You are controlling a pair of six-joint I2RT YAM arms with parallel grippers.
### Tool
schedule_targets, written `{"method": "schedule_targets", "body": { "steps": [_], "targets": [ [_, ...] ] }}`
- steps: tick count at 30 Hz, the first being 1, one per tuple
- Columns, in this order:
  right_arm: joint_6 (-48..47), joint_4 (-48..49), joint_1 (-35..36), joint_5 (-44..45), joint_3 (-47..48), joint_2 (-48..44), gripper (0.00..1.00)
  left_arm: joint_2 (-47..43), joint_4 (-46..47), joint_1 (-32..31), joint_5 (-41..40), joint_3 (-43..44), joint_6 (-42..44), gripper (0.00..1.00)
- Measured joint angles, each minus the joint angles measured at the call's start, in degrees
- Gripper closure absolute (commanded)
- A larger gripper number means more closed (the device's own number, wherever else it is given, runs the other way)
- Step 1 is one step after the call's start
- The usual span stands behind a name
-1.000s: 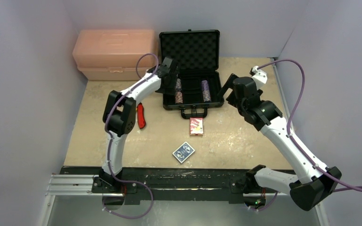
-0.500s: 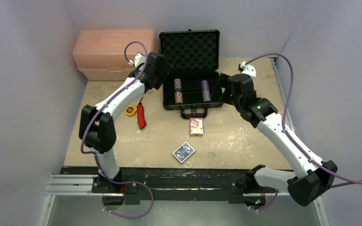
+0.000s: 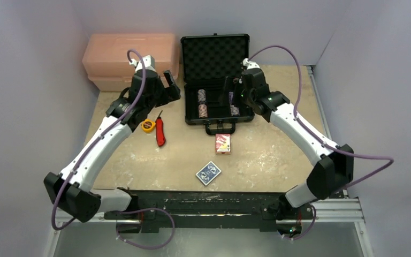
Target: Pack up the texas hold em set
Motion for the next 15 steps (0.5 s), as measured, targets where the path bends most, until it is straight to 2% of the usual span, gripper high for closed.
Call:
{"method": "schedule_targets", "body": {
  "steps": [5, 11, 15],
  "targets": [
    [-1.7, -0.6, 0.0, -3.9, 8.9, 9.5, 0.18, -6.5, -10.5, 0.0, 3.0, 2.7, 8.0, 0.14],
    [-3.0, -3.5, 0.0, -5.9, 22.8, 23.2, 0.37, -10.6, -20.7, 0.0, 4.9, 5.4, 15.6, 0.15],
    [-3.2, -6.1, 0.0, -7.3, 30.8, 31.1, 0.39, -14.8, -20.8, 0.0, 2.4, 2.2, 20.3, 0.17]
  ]
}}
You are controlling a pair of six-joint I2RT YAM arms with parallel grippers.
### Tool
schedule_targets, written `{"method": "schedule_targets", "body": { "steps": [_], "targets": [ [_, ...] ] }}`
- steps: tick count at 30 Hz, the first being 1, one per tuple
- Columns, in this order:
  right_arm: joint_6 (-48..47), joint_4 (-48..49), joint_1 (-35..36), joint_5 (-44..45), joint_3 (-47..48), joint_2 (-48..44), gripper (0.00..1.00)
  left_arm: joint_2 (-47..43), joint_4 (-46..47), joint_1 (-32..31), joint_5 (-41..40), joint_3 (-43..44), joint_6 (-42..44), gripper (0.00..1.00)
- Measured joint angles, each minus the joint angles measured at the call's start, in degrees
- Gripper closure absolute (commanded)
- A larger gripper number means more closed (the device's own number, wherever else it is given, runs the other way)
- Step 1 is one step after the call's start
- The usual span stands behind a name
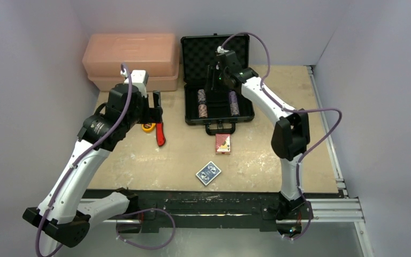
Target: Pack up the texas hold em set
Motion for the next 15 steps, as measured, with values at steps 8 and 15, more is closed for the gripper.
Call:
{"method": "schedule_targets", "body": {
  "steps": [8, 15],
  "targets": [
    [-1.2, -2.5, 0.0, -0.6, 13.1, 11.4, 0.54, -3.4, 3.4, 0.0, -1.2, -10.1, 4.2, 0.24],
    [-2.1, -2.1, 0.0, -1.4, 20.6, 18.9, 0.59, -5.7, 5.0, 0.0, -2.1, -12.5, 5.5, 0.26]
  ]
}}
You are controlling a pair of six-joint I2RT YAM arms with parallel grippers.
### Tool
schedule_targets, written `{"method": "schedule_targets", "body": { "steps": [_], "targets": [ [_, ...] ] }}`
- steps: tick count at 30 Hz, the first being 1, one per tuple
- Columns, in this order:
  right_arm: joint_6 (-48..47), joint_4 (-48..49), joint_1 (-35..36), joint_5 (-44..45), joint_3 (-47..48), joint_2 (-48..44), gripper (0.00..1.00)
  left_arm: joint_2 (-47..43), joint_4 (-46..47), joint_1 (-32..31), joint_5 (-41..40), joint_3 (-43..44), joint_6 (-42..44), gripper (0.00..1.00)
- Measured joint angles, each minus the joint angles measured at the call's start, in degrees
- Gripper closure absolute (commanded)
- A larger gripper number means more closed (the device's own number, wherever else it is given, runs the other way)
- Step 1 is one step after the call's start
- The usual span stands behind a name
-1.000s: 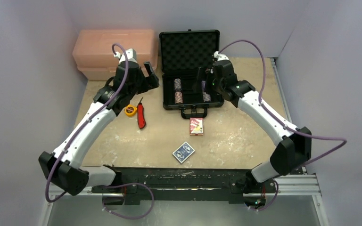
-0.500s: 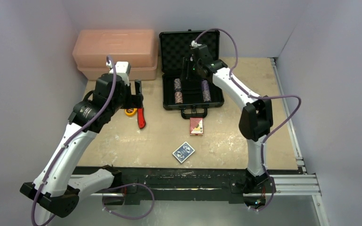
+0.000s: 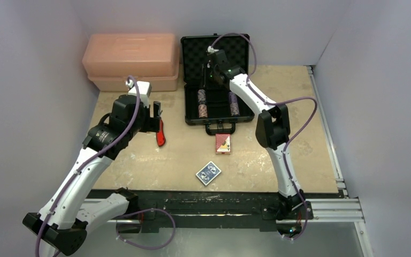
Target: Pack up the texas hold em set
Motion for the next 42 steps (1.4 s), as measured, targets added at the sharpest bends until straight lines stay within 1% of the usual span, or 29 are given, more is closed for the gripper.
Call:
{"method": "schedule_targets", "body": {
  "steps": [4, 12, 14, 22, 33, 42],
  "targets": [
    [-0.2, 1.2, 0.0, 0.1, 1.7, 3.4, 0.59, 0.1, 0.7, 0.0, 0.0, 0.0, 0.0, 0.28],
    [-0.2, 4.9, 0.0, 1.7, 4.1, 7.7, 0.59, 1.0, 0.7, 0.0, 0.0, 0.0, 0.0, 0.30],
    [-0.2, 6.1, 0.0, 2.4, 4.7, 8.4, 0.64, 1.0, 0.7, 0.0, 0.0, 0.0, 0.1, 0.30],
    [-2.3, 9.7, 0.0, 5.9, 6.1, 10.9, 0.67, 1.1, 0.7, 0.0, 0.0, 0.0, 1.1, 0.31],
    [-2.6, 10.9, 0.0, 6.5, 8.4, 14.7, 0.68, 1.9, 0.7, 0.0, 0.0, 0.0, 1.5, 0.31],
    [-2.8, 10.4, 0.0, 5.1, 8.4, 14.8, 0.68, 1.9, 0.7, 0.0, 0.0, 0.0, 1.5, 0.32]
  ]
}}
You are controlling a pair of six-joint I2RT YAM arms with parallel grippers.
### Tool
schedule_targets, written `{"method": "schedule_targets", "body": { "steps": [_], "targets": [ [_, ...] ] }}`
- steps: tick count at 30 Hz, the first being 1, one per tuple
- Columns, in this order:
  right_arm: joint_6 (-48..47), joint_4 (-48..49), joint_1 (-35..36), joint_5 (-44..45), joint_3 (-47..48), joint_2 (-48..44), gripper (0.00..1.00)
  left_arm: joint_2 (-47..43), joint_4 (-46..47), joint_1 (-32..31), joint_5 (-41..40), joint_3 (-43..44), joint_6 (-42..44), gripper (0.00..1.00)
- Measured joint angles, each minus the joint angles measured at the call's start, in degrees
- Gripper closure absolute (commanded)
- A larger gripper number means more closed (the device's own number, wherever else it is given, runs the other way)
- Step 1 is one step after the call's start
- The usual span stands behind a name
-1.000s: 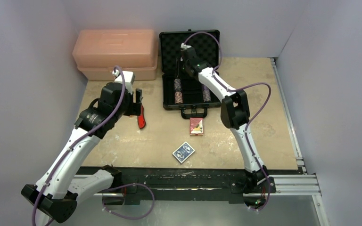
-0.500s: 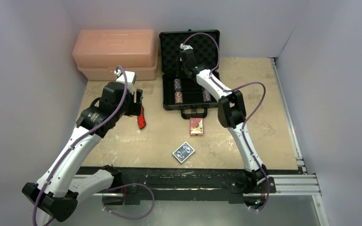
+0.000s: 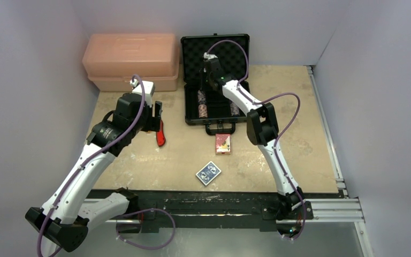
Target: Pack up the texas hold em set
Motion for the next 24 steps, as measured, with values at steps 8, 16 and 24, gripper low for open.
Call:
{"method": "schedule_targets", "body": {
  "steps": [8, 16, 24],
  "targets": [
    [-0.3, 1.2, 0.0, -1.7, -2.5, -0.9, 0.72, 0.2, 0.0, 0.0, 0.0, 0.0, 0.0, 0.32],
    [-0.8, 0.9, 0.0, -4.5, -9.3, -5.5, 0.76, 0.4, 0.0, 0.0, 0.0, 0.0, 0.0, 0.32],
    [-1.5, -0.5, 0.1, -6.6, -15.5, -10.7, 0.66, 0.9, 0.0, 0.0, -0.1, 0.0, 0.1, 0.32]
  ]
}}
